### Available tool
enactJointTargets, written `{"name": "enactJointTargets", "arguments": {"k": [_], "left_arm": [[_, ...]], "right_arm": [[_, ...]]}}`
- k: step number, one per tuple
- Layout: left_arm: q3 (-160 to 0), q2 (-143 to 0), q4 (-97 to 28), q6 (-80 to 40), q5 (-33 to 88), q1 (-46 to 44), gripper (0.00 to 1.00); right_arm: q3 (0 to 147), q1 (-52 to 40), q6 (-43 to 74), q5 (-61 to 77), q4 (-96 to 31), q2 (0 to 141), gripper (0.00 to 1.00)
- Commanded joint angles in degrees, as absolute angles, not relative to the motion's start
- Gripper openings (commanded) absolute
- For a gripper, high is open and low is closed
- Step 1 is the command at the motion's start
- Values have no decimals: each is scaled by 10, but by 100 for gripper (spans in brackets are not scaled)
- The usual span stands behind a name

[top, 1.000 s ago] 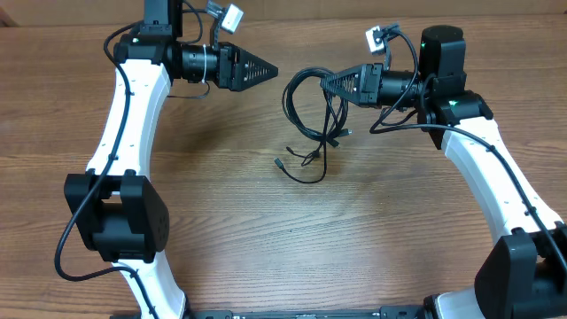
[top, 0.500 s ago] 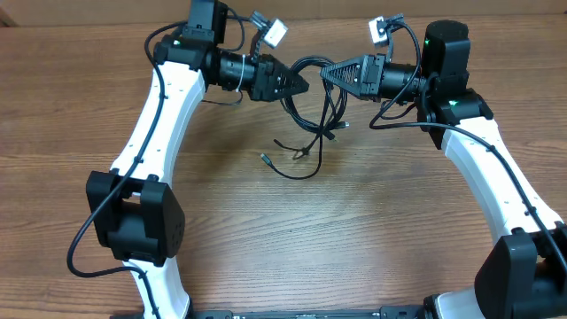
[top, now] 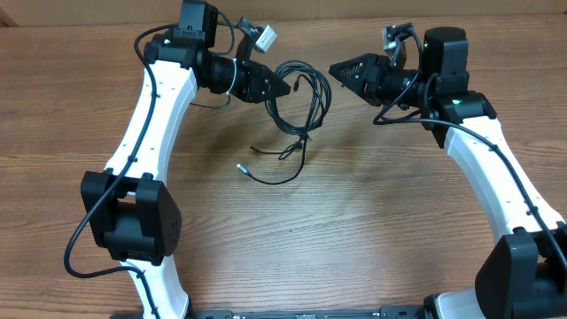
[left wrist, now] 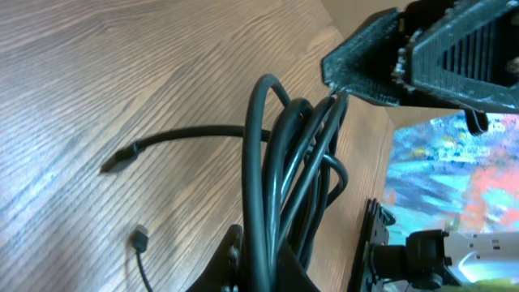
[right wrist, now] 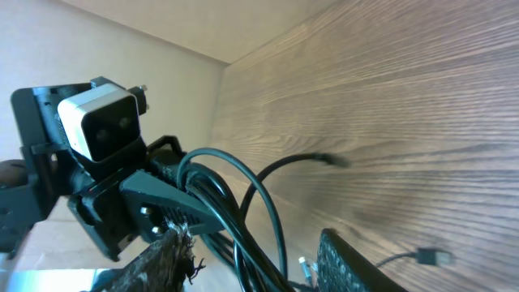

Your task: Untangle cables

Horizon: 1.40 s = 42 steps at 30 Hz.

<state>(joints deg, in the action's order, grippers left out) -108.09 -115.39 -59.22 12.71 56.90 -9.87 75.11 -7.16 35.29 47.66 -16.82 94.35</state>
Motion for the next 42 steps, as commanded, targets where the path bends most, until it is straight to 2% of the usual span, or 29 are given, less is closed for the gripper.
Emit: {"name": "enactJointTargets", "arguments": {"k": [1,3,10,23,26,30,42], "left_arm": [[-1085,-1157,-607,71,538,-99,4],[-1085,-1157,-616,-2,490,-99,4],[-1085,-1157,-628,-79,433,-103,4],[-1085,-1157,-632,-76,430,-111,4],[-1085,-1157,-653,-39,431,-111,4],[-1085,-1157,-680,-12,431,-111,4],[-1085,-1158,-675,-2,466,-111,4]], "right_arm": [[770,-75,327,447,-180,941,48],[770,-79,325,435,-192,941,46],[770,-130,314,364,-241,941,37],[769,-217,287,179,-287,947,31],[769,-217,217,176,-286,958,31],[769,-217,151,230,-277,966,25],[769,-218,122,295,-273,983,21]]}}
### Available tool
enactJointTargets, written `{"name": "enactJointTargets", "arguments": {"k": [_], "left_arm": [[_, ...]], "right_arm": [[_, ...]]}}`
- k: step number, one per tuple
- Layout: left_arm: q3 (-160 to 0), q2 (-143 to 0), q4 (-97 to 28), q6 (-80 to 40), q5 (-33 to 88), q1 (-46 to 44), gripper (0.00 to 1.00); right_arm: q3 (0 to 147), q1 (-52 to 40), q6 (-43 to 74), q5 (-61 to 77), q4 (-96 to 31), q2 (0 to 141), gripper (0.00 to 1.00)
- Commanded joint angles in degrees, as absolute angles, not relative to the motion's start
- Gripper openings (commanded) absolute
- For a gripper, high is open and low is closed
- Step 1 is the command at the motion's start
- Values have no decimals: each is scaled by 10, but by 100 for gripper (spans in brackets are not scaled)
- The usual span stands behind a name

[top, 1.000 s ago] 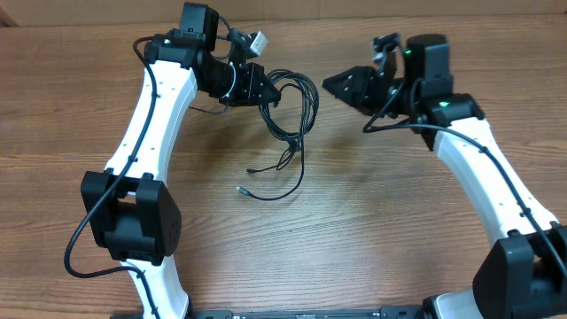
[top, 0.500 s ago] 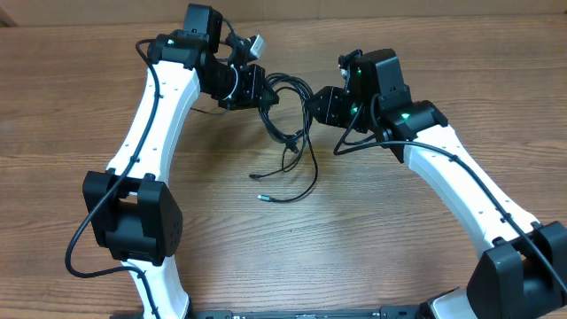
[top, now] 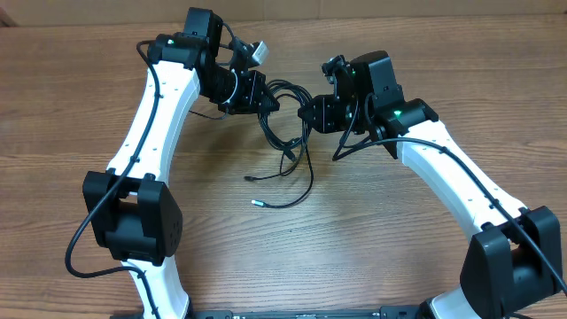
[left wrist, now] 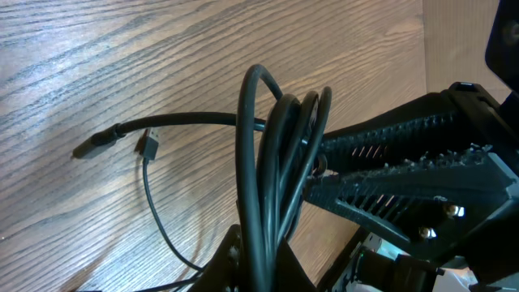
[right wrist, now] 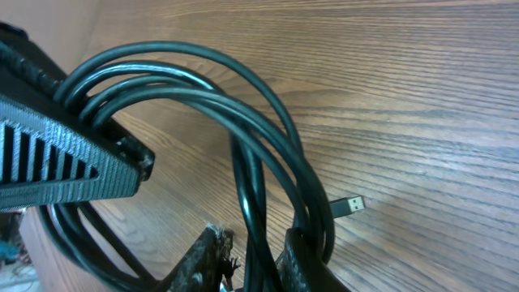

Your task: Untangle cables

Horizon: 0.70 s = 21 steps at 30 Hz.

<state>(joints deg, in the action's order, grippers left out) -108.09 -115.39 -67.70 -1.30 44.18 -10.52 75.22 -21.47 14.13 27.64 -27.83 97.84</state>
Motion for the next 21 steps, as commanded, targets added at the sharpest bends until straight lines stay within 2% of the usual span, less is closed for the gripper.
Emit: {"name": "enactJointTargets", "arguments": {"k": [1,3,6,10,14,17,21], "left_arm": [[-1085,-1158,-675,-2,466,-111,4],[-1085,-1158,-675,-2,466,-111,4],[-1085,-1158,-677,-2,466,-111,4],[-1085,-1158,-669,-47,430,-107,4],[-1085,-1158,-675,-53,398,-108,4],[-1085,-1158,-675,-52,396,-108,4],[-1085,-1158,-676,-51,388,-108,4]], "right_arm": [[769,-218,121,294,-273,983,20],[769,-218,121,294,-273,985,16],[769,-218,139,276,-274,985,4],[770,-195,252,258,-268,953,4],[770,-150,275,303,-265,853,4],[770,-112,318,300,-298,782,4],[770,-69,344,201,-404,733,4]]}}
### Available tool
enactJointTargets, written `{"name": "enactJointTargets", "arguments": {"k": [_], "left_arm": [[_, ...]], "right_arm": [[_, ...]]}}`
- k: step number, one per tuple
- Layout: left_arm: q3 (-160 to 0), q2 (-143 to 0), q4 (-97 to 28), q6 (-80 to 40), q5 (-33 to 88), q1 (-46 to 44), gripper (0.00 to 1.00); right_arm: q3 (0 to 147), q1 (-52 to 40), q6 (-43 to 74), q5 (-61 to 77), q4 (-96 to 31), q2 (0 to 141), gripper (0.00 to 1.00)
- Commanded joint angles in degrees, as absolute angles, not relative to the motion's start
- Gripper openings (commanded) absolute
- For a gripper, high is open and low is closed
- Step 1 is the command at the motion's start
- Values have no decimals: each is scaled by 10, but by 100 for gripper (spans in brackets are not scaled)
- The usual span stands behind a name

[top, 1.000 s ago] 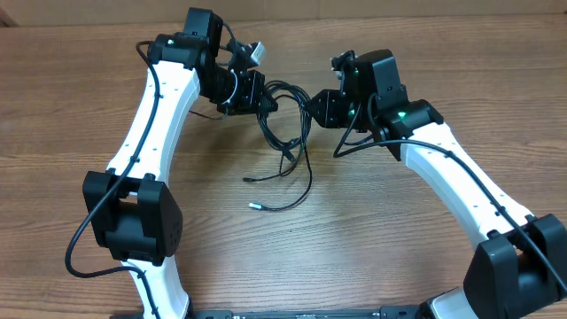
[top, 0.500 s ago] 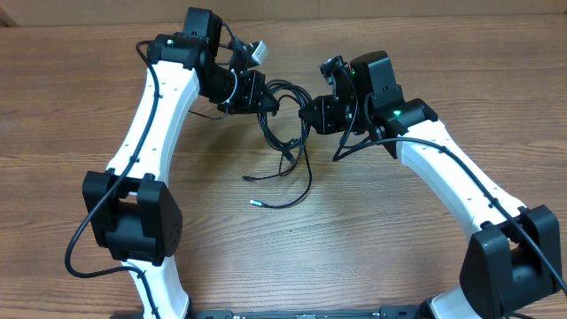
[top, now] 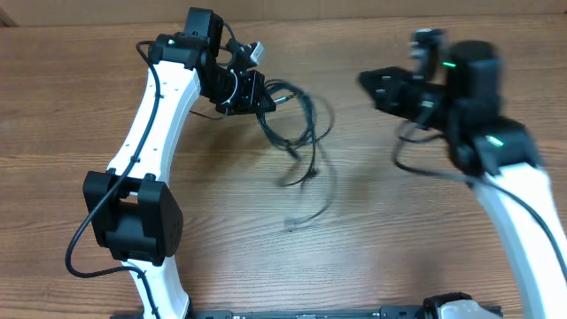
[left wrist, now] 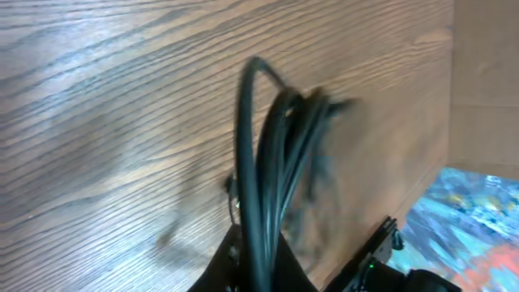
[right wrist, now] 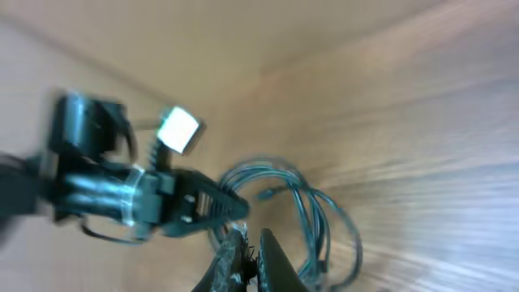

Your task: Untangle cables

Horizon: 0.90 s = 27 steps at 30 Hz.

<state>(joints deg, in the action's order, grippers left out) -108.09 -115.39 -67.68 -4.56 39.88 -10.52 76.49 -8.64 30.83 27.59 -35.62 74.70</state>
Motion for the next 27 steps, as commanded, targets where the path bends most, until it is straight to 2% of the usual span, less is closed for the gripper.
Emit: {"name": "enactJointTargets", "arguments": {"k": [1,3,5,7,8,9,11,16,22,26,27], "left_arm": [[-1085,-1158,-675,-52,388,-108,4],[-1085,-1158,-675,-51,388,-109,4],[-1085,-1158,-675,-37,392,-109,4],[-1085,-1158,-676,7,434,-109,4],[-1085,-1158,-677,17,449,-109,4],[-1085,-1158,-679,36,477,-109,4],[-1085,-1157,-687,80,526,-108,4],[-1085,-1157,-703,113,550,-108,4],[-1085,-1157,-691,74,549,-98,4],[-1085,-1157,-686,63,551,-95,4],[-1085,-1157,-687,64,556,-95,4]], "right_arm": [[769,-67,345,173,-430,733,4],[769,-67,344,111,-492,755,4],[769,-67,315,119,-512,784,4],[769,-68,216,223,-491,828,26],[769,-68,193,251,-481,839,32],[769,-68,164,294,-467,860,45],[769,-68,143,338,-448,888,51],[769,-76,137,359,-423,940,52],[769,-107,139,326,-425,947,55],[769,-143,155,225,-446,947,55],[768,-159,181,161,-447,950,55]]}}
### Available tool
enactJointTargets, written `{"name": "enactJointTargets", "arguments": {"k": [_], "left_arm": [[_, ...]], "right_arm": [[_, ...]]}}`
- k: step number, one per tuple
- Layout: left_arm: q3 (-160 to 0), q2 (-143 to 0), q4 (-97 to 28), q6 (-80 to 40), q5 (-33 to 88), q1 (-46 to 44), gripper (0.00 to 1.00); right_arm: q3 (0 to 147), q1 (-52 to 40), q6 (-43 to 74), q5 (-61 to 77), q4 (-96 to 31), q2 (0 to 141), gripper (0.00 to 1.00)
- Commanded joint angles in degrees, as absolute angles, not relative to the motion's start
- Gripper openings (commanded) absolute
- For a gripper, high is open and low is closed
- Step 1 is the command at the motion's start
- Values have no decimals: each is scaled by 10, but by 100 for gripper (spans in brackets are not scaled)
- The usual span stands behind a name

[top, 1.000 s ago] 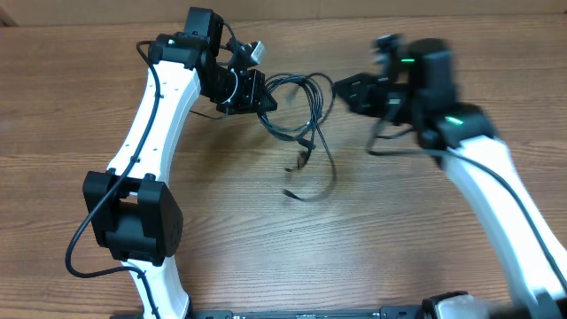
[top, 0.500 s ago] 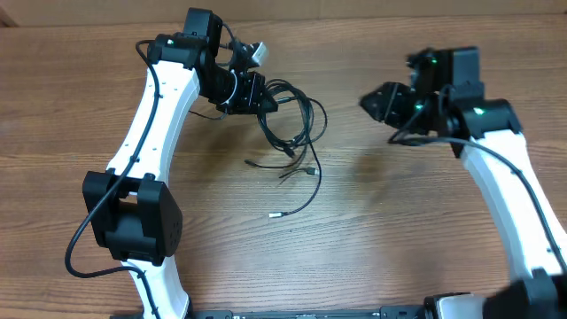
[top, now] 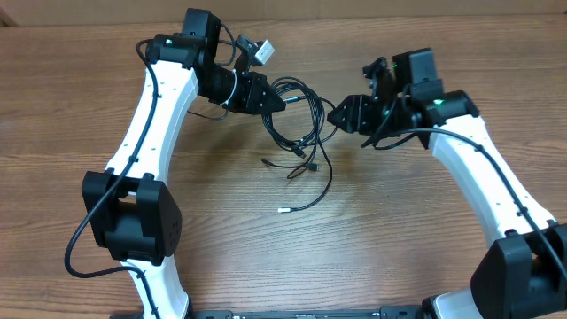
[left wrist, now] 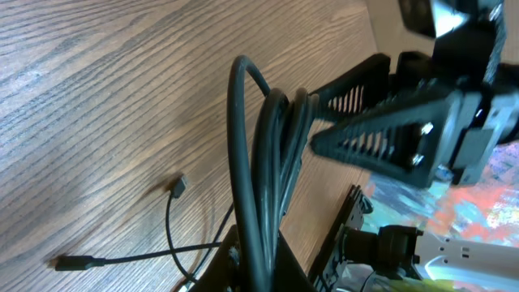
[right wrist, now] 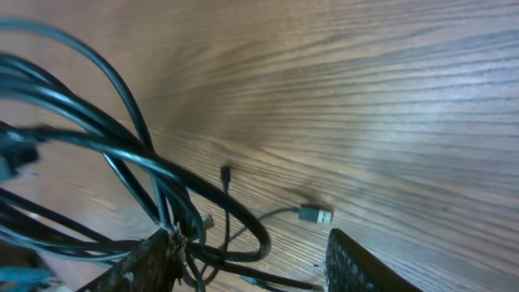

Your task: Untangle cables

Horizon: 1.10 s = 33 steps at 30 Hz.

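Note:
A tangle of black cables (top: pixel 297 111) hangs from my left gripper (top: pixel 266 99), which is shut on several strands (left wrist: pixel 259 162) lifted off the wooden table (top: pixel 399 239). Loose ends trail down onto the wood, one ending in a small plug (top: pixel 282 211). My right gripper (top: pixel 341 115) sits at the bundle's right side, open. In the right wrist view its fingers (right wrist: pixel 154 259) stand wide apart, with loops of cable (right wrist: pixel 162 170) beside the left one and a USB plug (right wrist: pixel 315 214) lying on the table between them. My left gripper (left wrist: pixel 255 272) shows only its tips.
Both white arms reach in from the near edge, left arm (top: pixel 155 97) and right arm (top: pixel 478 168). A white tag or connector (top: pixel 264 53) sticks up behind the left wrist. A cardboard wall (top: pixel 354 7) runs along the table's far edge.
My right gripper was far off to the right with its fingers close together; now it is open against the right side of the bundle. The blurred cable ends now lie still on the table.
My left gripper has held the bundle up throughout. The right gripper was open a little to the right of it, then in among the strands, then away to the right with its fingers together while the cables were blurred, and now it is open at the bundle again.

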<state>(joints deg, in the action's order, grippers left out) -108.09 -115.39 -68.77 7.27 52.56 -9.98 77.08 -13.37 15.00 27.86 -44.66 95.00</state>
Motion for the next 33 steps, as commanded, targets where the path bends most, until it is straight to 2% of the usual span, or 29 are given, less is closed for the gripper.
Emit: {"name": "enactJointTargets", "arguments": {"k": [1,7,15,18,23,27,33], "left_arm": [[-1085,-1157,-688,64,559,-95,4],[-1085,-1157,-708,103,581,-93,4],[-1085,-1157,-740,138,581,-61,4],[-1085,-1157,-730,146,586,-55,4],[-1102,-1157,-704,151,635,-55,4],[-1172,-1151,-722,141,597,-55,4],[-1315,-1120,-737,-12,428,-56,4]], "right_arm": [[768,-164,197,130,-447,953,55],[768,-172,341,-86,-447,994,52],[769,-103,340,-88,-509,1028,52],[795,-85,236,37,-526,1020,54],[888,-97,52,287,-548,984,63],[931,-111,35,343,-543,961,70],[931,-112,-16,407,-537,962,77]]}}
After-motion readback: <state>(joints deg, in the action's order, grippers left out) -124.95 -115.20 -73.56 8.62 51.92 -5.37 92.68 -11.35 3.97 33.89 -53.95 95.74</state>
